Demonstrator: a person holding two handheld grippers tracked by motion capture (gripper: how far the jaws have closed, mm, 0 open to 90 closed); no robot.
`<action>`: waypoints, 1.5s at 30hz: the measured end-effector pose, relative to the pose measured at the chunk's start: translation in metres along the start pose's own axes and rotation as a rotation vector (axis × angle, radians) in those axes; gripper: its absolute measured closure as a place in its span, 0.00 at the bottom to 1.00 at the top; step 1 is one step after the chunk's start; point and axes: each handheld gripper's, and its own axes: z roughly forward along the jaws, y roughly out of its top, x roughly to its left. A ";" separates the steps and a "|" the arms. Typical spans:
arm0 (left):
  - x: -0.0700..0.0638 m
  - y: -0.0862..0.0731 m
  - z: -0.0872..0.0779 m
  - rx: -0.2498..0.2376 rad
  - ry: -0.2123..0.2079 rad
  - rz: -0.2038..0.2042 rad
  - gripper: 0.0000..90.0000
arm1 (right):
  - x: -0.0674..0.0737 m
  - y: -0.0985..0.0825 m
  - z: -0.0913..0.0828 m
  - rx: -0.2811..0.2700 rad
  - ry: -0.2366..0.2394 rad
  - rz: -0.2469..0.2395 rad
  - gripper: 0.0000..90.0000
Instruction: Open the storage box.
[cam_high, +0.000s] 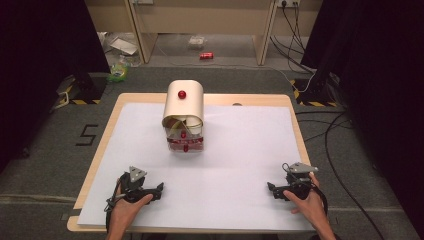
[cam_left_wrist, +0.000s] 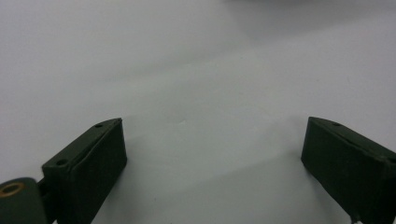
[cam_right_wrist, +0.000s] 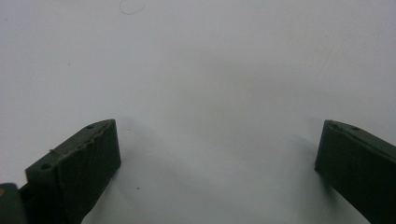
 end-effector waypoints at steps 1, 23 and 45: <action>0.000 0.000 0.000 0.000 0.000 0.000 0.06 | 0.000 0.000 0.000 0.000 0.000 -0.001 0.01; -0.021 0.010 -0.003 -0.123 -0.002 -0.003 0.25 | 0.000 0.000 0.000 0.000 -0.001 -0.002 0.01; -0.050 0.027 0.007 -0.233 -0.029 -0.013 0.49 | 0.000 0.000 0.000 0.001 -0.001 0.001 0.01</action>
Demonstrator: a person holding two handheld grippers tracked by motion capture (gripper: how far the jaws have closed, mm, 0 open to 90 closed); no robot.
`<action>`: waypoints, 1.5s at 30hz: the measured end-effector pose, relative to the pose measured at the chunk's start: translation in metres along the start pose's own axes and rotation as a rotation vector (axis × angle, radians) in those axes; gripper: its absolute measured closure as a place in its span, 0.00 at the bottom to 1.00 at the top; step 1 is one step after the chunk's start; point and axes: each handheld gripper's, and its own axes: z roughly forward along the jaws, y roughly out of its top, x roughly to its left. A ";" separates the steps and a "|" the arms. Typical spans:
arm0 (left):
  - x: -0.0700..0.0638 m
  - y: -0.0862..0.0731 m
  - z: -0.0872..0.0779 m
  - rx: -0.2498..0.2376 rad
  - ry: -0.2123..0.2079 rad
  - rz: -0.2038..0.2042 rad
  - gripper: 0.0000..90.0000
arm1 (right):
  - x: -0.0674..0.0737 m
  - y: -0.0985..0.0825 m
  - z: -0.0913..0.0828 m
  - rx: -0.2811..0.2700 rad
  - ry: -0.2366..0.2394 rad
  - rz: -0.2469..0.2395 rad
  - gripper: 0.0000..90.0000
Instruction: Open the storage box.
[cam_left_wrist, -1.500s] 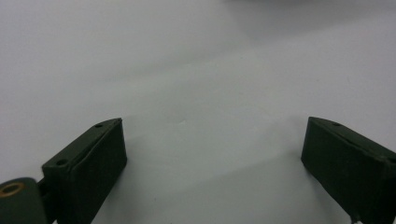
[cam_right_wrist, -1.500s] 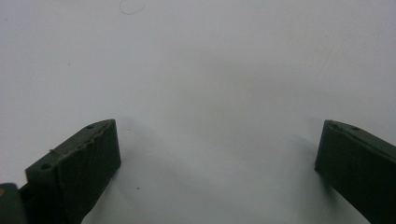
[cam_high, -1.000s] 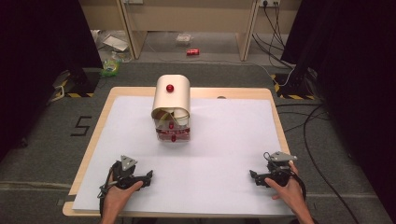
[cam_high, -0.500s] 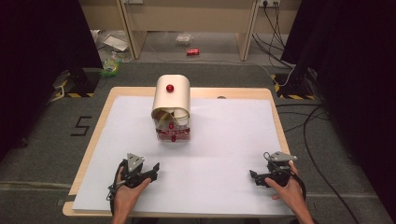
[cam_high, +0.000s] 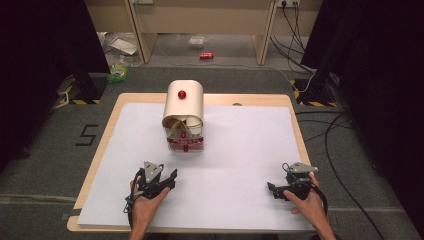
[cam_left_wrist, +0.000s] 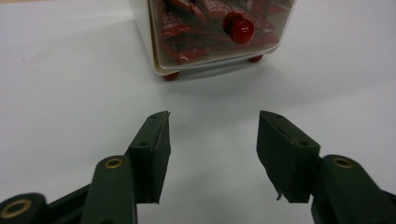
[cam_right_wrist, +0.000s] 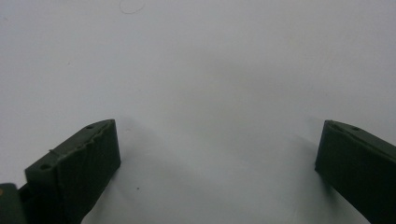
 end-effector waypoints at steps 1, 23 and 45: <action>0.000 0.001 0.001 -0.003 -0.001 -0.002 0.49 | 0.000 0.000 0.000 0.000 0.000 0.000 0.01; -0.011 0.013 0.015 -0.057 -0.001 0.031 0.48 | 0.000 0.000 0.000 0.000 0.000 0.000 0.01; -0.031 0.021 0.039 -0.107 0.051 0.024 0.66 | 0.000 0.000 0.000 0.001 0.000 -0.002 0.01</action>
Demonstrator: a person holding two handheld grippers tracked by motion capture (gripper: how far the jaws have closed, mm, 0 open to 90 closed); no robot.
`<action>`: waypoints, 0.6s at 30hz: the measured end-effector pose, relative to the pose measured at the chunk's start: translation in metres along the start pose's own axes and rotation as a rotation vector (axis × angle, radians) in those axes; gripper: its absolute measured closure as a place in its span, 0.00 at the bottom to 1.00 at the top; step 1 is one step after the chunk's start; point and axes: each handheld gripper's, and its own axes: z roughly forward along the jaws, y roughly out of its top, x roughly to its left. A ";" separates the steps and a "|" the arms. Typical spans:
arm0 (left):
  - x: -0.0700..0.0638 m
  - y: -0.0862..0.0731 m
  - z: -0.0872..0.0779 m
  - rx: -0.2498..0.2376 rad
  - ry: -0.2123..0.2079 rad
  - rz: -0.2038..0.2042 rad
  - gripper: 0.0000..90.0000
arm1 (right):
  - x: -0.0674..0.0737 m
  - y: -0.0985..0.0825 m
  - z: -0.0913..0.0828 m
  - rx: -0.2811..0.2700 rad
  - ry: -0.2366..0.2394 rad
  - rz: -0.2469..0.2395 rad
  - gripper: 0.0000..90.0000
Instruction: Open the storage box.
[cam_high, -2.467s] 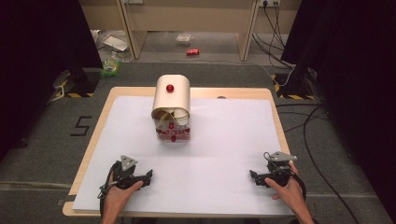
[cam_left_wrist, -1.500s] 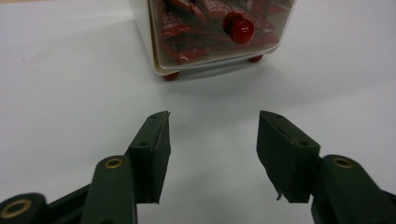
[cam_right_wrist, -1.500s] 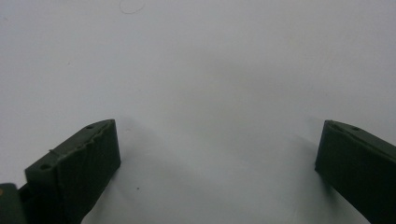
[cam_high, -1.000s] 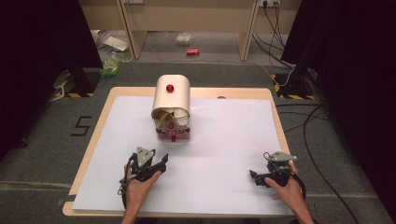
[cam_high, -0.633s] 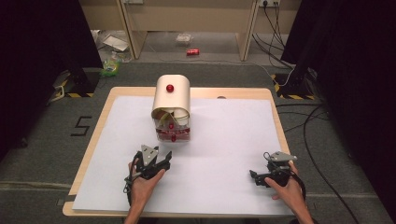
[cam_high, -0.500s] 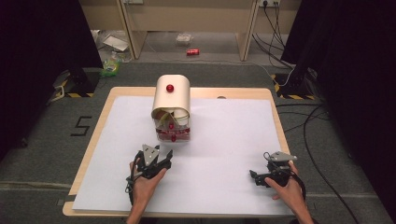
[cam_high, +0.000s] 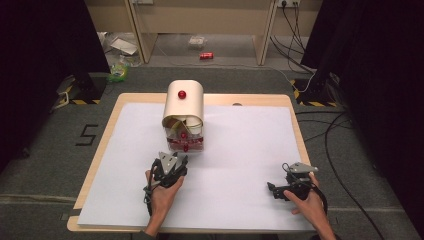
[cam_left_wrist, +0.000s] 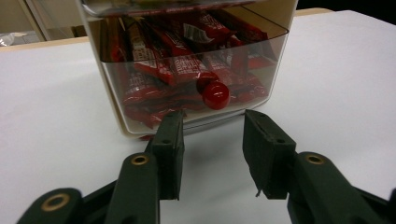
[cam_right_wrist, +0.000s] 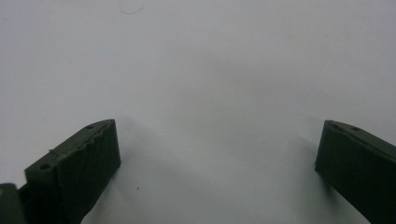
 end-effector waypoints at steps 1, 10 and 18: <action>0.000 0.000 0.000 0.000 0.000 0.000 0.66 | 0.000 0.000 0.000 0.000 0.000 0.000 0.00; -0.012 0.008 0.012 -0.016 0.037 -0.016 0.69 | 0.000 0.000 0.000 -0.001 0.000 0.000 0.01; -0.016 0.010 0.016 -0.021 0.081 -0.023 0.70 | 0.000 0.000 0.000 0.000 0.000 0.000 0.00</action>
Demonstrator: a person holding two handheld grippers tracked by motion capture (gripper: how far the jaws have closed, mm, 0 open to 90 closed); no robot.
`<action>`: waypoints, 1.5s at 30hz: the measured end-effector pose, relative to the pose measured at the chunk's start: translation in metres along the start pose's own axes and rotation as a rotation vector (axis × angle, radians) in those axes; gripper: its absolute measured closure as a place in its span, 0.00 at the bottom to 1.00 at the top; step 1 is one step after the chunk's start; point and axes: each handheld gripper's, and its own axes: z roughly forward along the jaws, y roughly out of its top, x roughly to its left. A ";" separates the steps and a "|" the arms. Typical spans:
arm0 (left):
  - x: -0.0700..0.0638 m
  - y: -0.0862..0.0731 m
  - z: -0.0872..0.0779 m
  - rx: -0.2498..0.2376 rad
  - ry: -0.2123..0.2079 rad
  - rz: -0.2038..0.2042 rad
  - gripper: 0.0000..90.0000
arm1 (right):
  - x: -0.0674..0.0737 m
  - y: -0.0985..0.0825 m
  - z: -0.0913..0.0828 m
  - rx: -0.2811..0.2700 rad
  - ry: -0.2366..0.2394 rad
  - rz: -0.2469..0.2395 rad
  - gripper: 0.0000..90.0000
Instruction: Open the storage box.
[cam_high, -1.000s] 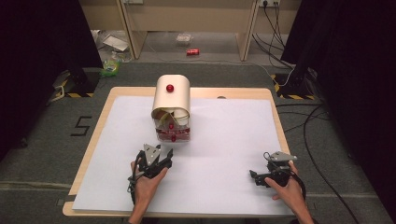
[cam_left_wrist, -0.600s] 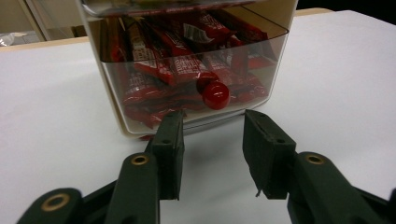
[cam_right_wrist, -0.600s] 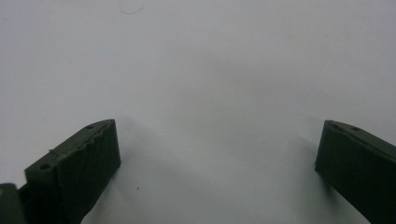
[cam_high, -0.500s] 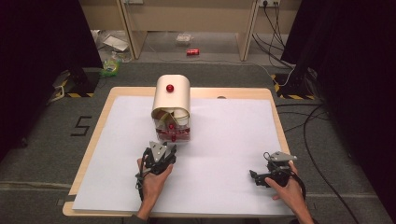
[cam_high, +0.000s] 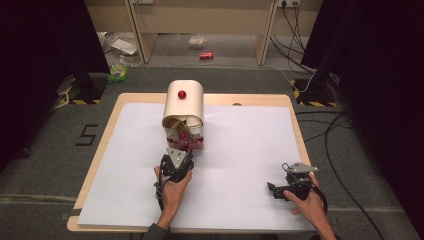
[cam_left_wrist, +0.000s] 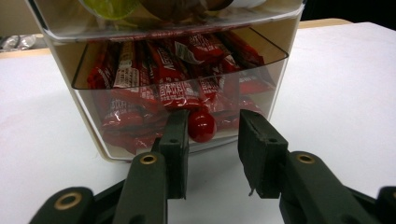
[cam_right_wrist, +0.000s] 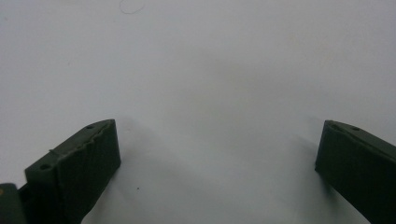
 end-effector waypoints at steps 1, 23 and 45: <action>0.000 0.000 0.001 0.000 0.003 -0.001 0.70 | 0.000 0.000 0.000 0.000 0.000 0.000 0.01; -0.013 -0.006 0.009 -0.005 0.135 -0.020 0.80 | 0.000 0.000 0.000 0.000 0.000 0.000 0.00; -0.008 -0.010 -0.005 0.013 0.069 0.032 0.81 | 0.000 0.000 0.000 0.000 0.000 0.000 0.00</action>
